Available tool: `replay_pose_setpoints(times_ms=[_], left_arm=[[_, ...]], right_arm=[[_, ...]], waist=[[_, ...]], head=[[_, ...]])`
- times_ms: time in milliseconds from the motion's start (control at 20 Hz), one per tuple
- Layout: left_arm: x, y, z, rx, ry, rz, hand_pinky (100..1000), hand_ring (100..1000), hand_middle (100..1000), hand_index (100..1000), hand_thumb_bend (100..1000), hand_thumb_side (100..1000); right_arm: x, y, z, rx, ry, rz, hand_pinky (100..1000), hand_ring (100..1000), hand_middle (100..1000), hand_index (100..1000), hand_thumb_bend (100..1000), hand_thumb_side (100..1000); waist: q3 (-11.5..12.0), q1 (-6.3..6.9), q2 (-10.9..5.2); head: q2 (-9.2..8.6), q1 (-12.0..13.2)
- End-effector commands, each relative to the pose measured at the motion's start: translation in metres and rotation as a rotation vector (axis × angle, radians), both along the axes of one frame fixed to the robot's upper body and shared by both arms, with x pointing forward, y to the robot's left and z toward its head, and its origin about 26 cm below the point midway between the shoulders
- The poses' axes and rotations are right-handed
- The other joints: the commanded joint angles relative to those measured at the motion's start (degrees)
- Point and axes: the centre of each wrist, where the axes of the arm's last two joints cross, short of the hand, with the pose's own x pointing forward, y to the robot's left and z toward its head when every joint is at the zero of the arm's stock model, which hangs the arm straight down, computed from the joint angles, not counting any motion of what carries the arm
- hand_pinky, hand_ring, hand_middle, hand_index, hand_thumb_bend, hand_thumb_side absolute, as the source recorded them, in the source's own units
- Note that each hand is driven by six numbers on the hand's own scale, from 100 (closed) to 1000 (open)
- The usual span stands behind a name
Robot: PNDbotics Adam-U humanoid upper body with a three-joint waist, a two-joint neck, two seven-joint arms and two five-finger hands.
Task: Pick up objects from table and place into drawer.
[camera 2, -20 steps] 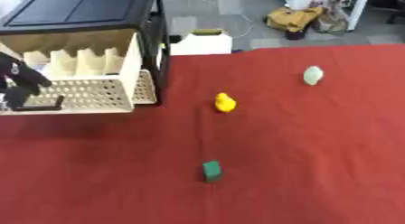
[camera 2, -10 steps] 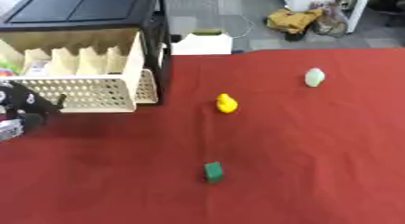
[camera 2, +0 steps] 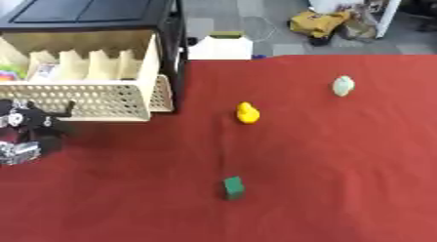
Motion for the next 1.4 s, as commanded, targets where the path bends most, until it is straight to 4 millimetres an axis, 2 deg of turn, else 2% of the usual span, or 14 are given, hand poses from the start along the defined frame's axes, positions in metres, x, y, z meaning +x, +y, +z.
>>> replay_pose_setpoints(times_ms=[50, 400, 850, 1150, 1400], left_arm=[[-0.002, -0.003, 0.007, 0.013, -0.014, 0.011, 556, 689, 652, 905, 100, 1000], [-0.002, -0.004, 0.001, 0.029, 0.04, 0.048, 554, 694, 678, 918, 100, 1000], [-0.004, 0.002, -0.003, 0.072, 0.062, 0.113, 541, 688, 670, 923, 100, 1000], [-0.004, 0.005, -0.004, 0.092, 0.059, 0.114, 543, 690, 671, 930, 100, 1000], [-0.004, 0.01, 0.001, 0.109, -0.012, 0.154, 533, 677, 646, 921, 100, 1000]], right_arm=[[-0.003, 0.0, 0.011, -0.006, -0.038, 0.003, 743, 763, 686, 811, 100, 643], [-0.003, -0.001, 0.01, 0.007, -0.041, 0.004, 743, 762, 681, 810, 100, 636], [-0.003, -0.001, 0.009, 0.018, -0.037, 0.006, 743, 760, 678, 806, 100, 627], [-0.003, -0.001, 0.008, 0.021, -0.035, 0.005, 743, 759, 675, 804, 100, 626], [-0.003, -0.001, 0.007, 0.03, -0.034, 0.005, 743, 758, 673, 802, 100, 621]], waist=[[-0.15, -0.17, -0.68], [-0.41, -0.25, -0.52], [-0.69, -0.08, -0.29], [-0.7, -0.02, -0.28], [-0.87, -0.04, -0.11]], head=[[-0.76, 0.5], [-1.23, 0.96], [-1.76, 1.18], [-1.9, 1.2], [-2.39, 1.22]])
